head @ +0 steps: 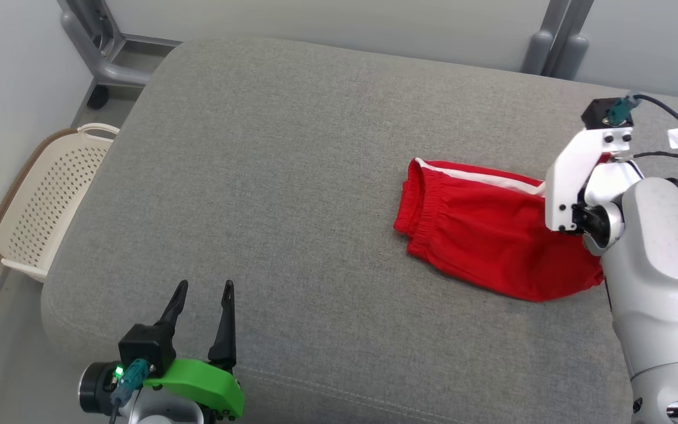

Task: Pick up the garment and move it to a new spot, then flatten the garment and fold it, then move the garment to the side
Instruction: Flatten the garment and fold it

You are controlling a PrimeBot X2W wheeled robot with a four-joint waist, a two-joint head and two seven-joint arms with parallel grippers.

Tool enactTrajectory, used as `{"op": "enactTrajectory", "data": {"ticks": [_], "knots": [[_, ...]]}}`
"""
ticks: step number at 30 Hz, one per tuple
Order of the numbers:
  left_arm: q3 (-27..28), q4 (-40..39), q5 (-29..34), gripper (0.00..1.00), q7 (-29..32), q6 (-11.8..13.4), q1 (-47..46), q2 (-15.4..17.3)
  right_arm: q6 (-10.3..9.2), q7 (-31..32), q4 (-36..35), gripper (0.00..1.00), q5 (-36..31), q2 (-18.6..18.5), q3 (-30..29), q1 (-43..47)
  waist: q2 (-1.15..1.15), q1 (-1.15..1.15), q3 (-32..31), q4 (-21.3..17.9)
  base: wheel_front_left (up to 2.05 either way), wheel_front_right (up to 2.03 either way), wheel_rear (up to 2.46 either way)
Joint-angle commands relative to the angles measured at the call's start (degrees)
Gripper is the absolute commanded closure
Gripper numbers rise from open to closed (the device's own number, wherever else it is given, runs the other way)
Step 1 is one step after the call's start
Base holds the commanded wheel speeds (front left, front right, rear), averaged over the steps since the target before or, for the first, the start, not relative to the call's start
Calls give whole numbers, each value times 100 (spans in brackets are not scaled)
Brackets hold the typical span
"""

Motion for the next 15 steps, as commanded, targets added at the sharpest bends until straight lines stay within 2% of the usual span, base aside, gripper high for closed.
{"op": "enactTrajectory", "data": {"ticks": [1, 15], "knots": [[-12, -13, -26, 0, 8, 1, 71, 34, -7, 32, 29, 100, 102, 22, 181, -66, 0, 0, -37, 97, 0, 0, 0], [-185, 82, -59, 0, -28, -38, 83, -60, -7, -106, 777, 100, 426, 257, 807, -436, 0, 0, -22, 586, 0, 0, 0]]}}
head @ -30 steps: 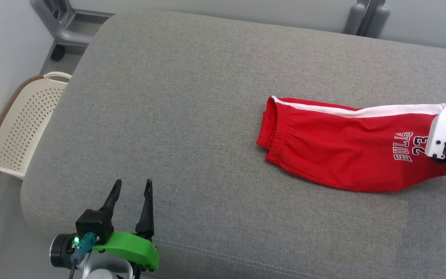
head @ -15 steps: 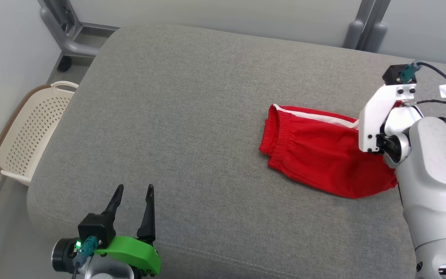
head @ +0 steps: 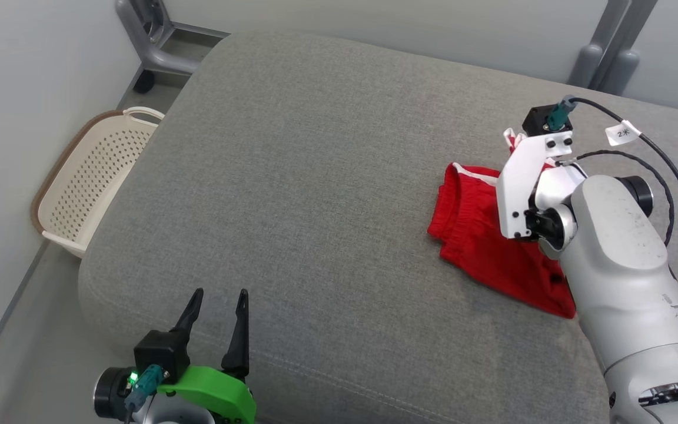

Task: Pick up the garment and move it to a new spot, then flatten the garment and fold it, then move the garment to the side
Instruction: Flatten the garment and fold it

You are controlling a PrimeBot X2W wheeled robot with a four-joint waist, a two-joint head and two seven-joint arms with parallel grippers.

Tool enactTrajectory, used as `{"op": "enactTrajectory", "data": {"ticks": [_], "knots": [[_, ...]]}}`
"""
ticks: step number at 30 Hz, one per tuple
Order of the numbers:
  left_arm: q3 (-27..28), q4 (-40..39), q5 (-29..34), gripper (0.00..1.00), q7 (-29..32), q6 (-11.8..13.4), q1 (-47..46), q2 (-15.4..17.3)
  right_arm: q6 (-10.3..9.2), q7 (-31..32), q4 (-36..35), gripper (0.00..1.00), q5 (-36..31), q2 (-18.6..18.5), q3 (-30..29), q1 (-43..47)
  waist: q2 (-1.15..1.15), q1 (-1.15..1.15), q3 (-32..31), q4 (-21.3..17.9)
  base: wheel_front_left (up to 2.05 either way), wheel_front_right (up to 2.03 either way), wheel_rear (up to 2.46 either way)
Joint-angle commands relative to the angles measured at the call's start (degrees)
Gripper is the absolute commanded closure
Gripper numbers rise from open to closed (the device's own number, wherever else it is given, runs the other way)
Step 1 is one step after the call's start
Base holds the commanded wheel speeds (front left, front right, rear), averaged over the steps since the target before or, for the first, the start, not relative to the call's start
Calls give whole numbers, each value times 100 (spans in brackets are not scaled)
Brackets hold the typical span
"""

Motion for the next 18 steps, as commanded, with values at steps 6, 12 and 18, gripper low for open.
{"op": "enactTrajectory", "data": {"ticks": [6, 12, 18], "knots": [[-53, 53, -43, 0, -50, -8, 47, -36, -7, -176, 416, 100, 61, 37, 138, -219, 0, 0, 14, 279, 0, 0, 0], [-115, 87, -57, 0, -68, -22, 28, -63, -7, -298, 777, 100, 93, 63, 262, -421, 0, 0, 73, 442, 0, 0, 0], [-147, 138, -86, 0, -107, -18, -35, -89, -7, -446, 1074, 100, 175, 74, 396, -486, 0, 0, 118, 538, 0, 0, 0]]}}
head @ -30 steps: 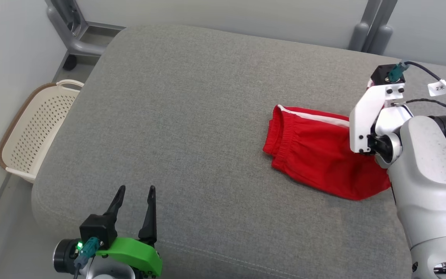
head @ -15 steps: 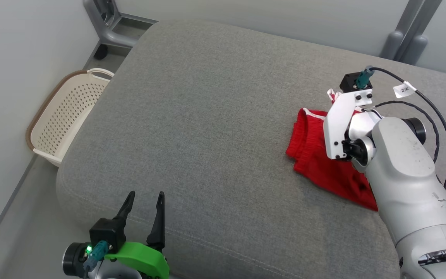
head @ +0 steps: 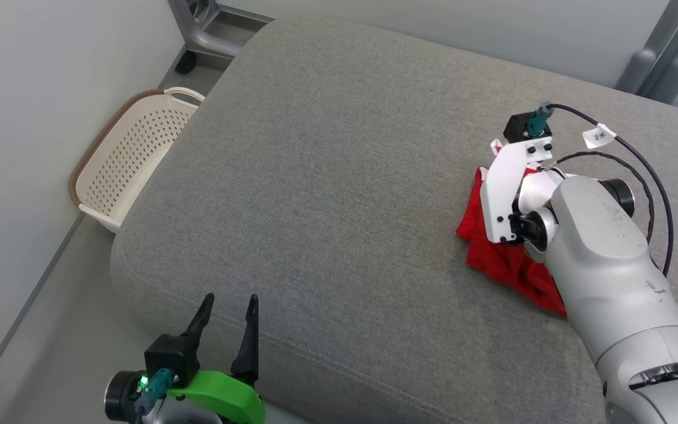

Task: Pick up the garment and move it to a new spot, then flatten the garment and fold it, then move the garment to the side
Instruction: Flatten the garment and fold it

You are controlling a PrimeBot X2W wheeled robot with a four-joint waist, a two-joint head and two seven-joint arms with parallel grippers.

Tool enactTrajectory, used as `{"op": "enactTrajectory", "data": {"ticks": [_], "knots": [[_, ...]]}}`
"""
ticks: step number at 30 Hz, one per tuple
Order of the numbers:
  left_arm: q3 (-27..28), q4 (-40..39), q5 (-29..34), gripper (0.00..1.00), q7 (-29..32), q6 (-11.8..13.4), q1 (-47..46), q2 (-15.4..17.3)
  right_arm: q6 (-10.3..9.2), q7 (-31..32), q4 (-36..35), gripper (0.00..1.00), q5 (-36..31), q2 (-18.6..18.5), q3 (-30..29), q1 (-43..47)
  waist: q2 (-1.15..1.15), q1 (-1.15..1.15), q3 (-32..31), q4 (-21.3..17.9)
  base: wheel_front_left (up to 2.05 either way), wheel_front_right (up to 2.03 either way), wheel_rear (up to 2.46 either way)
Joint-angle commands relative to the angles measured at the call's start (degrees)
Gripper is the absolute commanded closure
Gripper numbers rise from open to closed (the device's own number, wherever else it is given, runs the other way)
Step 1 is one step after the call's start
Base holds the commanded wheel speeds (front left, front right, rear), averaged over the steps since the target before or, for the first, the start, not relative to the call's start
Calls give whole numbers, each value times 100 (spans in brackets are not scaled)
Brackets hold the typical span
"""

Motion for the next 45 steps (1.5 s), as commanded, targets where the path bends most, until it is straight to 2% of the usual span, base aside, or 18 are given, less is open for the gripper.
{"op": "enactTrajectory", "data": {"ticks": [1, 2, 3, 11, 23, 27, 28, 29, 30, 31, 45], "knots": [[-1, 19, -49, 0, -30, 3, -58, -10, -7, -54, 49, 100, 72, -6, 24, -76, 0, 0, 27, 22, 0, 0, 0], [-2, 25, -52, 0, -39, 6, -71, -12, -7, -95, 73, 100, 140, -5, 52, -102, 0, 0, 38, 24, 0, 0, 0], [3, 31, -57, 0, -46, 14, -82, -13, -7, -157, 72, 0, 215, -4, 68, -140, 0, 0, 45, 20, 0, 0, 0], [76, 77, -109, 0, -102, 61, -123, 38, -7, -621, 2, 0, 770, -12, 277, -393, 0, 0, -25, -248, 0, 0, 0], [64, 45, -131, 0, -92, 107, -93, 83, -7, -1336, -53, 0, 586, -597, 186, 84, 0, 0, -190, -627, 0, 0, 0], [51, 40, -150, 0, -86, 134, -101, 90, -5, -1557, -81, 0, 541, -673, 221, 418, 0, 0, -202, -677, 0, 0, 0], [49, 39, -151, 0, -89, 132, -100, 91, -5, -1615, -106, 4, 557, -681, 232, 489, 0, 0, -201, -682, 0, 0, 0], [46, 35, -155, 0, -93, 140, -98, 90, -5, -1676, -135, 16, 576, -682, 245, 553, 0, 0, -199, -686, 0, 0, 0], [43, 30, -162, 0, -99, 143, -94, 88, -5, -1741, -173, 64, 591, -663, 307, 628, 0, 0, -195, -688, 0, 0, 0], [41, 27, -166, 0, -106, 146, -90, 86, -5, -1836, -229, 100, 609, -647, 365, 690, 0, 0, -189, -689, 0, 0, 0], [-19, 90, -209, 0, -158, 114, -173, 51, -5, -2125, -349, 100, 911, -304, 1316, 1046, 0, 0, -74, -492, 0, 0, 0]]}}
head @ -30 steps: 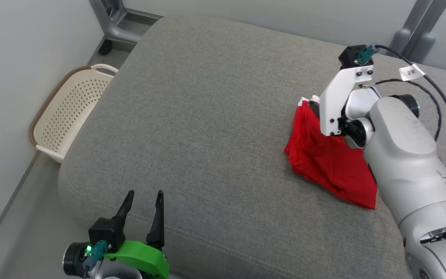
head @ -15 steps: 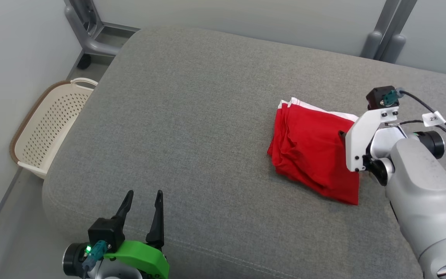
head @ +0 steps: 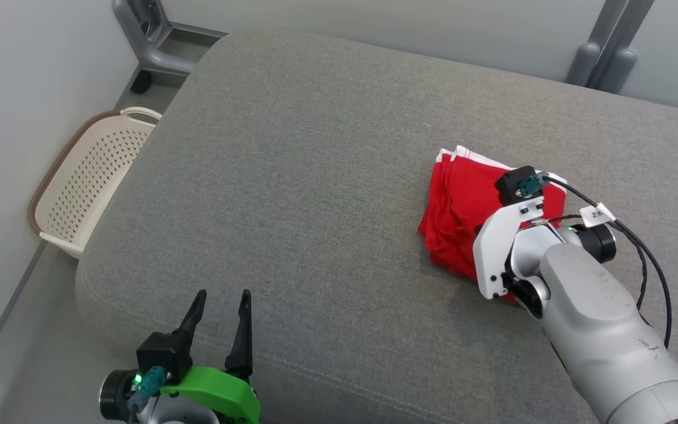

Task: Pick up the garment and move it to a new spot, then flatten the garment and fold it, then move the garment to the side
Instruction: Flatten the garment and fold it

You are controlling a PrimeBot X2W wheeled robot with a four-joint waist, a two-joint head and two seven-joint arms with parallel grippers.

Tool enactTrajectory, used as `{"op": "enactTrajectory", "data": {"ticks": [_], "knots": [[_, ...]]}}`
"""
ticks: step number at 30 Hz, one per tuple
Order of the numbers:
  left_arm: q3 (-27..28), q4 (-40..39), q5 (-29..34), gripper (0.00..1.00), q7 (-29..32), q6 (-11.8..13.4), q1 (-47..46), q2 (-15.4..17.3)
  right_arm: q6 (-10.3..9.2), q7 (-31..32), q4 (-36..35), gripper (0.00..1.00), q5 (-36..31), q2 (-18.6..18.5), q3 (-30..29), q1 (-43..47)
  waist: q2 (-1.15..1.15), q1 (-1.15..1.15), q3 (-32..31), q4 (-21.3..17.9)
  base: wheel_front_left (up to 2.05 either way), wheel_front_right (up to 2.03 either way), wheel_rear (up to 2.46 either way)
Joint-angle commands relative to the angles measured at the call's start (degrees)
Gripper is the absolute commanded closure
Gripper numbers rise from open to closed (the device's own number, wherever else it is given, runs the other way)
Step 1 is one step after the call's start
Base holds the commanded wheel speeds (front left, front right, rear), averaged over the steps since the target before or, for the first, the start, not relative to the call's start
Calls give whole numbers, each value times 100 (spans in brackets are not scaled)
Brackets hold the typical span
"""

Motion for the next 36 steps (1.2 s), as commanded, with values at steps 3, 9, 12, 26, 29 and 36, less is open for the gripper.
{"op": "enactTrajectory", "data": {"ticks": [3, 9, 12, 26, 29, 36], "knots": [[-21, 39, -17, 0, -41, -13, -111, -23, -3, 4, 84, 100, 96, 141, 197, 50, 0, 0, 57, 113, 0, 0, 0], [-30, 81, -44, 0, -64, 11, -97, -32, -3, -41, 141, 100, 277, 264, 584, 46, 0, 0, 55, 201, 0, 0, 0], [-44, 98, -50, 0, -65, 24, -90, -36, -3, -17, 192, 100, 376, 299, 760, 58, 0, 0, 33, 226, 0, 0, 0], [-22, 96, -104, 0, -78, 86, 84, 77, -3, 45, -276, 0, 1204, 318, 1376, -223, 0, 0, -260, 41, 0, 0, 0], [-8, 55, -115, 0, -55, 118, 133, 134, -3, 103, -327, 0, 1192, 305, 1203, -402, 0, 0, -353, -72, 0, 0, 0], [-14, -80, -130, 0, 5, 180, 253, 207, -3, 520, -222, 0, 852, -65, 258, -581, 0, 0, -464, -310, 0, 0, 0]]}}
